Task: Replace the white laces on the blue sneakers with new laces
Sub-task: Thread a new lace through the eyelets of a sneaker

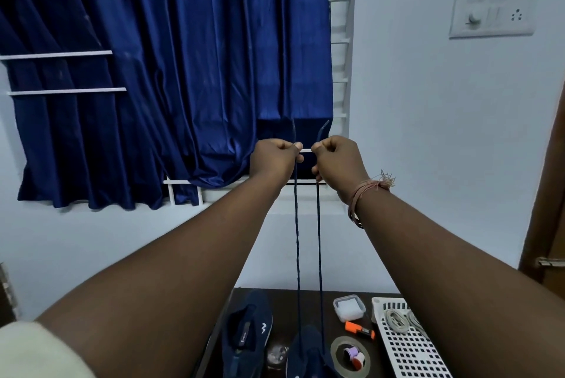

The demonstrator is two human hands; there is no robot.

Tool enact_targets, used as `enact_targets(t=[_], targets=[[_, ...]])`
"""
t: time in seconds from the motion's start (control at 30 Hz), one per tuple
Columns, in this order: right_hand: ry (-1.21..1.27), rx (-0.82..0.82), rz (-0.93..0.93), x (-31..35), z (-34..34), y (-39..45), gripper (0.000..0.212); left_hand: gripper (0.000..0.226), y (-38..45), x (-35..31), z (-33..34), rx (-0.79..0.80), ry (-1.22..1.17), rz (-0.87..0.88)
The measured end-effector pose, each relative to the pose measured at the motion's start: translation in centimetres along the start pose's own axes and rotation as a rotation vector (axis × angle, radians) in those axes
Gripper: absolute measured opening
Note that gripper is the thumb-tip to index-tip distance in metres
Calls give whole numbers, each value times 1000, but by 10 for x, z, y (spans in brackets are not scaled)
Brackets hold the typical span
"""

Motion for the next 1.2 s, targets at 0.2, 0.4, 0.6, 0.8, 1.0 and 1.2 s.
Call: enact_targets(t=[0.2,0.4,0.6,0.8,1.0,1.2], targets=[[-113,-42,-61,8,-4,3,18,11,0,-9,5,36,69,46],[-253,-58,-131,18,-5,-3,16,16,-3,-13,8,15,65,35],[-281,-44,-135,20,-6,-3,15,18,-4,-14,8,17,61,35],[-305,-52,-142,23,-6,-4,15,16,-6,-15,8,29,52,25],[-305,-69,-143,22,-6,-4,16,15,-7,-16,6,35,26,16],[-293,-78,-136,17,-2,-2,17,14,-5,-10,4,43,31,24]])
Point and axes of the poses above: each hand's wrist, its own y-axis towards the middle knuckle, its own z-axis out of the palm, x = y × z, the point moved 7 cm from there along y, towards the middle knuckle, and after that the axes turned 7 degrees about -y, right-handed, at the moved point
